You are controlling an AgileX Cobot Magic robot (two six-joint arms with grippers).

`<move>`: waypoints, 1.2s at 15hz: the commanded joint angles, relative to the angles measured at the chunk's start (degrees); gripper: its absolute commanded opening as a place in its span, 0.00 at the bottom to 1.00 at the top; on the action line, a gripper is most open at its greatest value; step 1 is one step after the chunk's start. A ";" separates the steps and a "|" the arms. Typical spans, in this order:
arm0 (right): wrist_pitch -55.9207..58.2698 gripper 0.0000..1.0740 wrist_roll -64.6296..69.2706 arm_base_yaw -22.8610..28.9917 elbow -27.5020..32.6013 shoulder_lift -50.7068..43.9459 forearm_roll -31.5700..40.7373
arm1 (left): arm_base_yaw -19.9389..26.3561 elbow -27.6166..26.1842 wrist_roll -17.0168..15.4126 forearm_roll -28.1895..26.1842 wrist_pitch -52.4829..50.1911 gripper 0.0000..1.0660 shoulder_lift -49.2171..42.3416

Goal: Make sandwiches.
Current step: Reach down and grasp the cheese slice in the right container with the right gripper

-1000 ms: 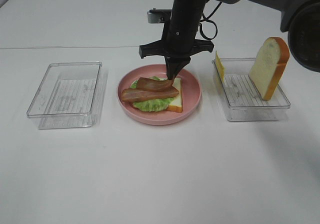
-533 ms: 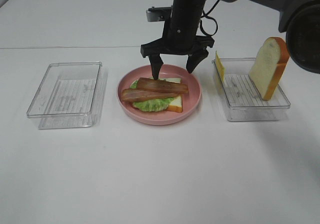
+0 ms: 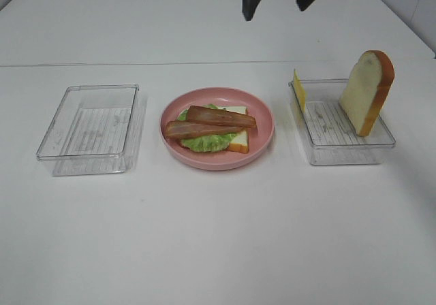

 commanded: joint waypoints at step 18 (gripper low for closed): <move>-4.01 0.00 1.03 -6.42 7.51 13.29 2.23 | -0.11 0.06 0.11 -0.11 -0.17 0.84 -0.80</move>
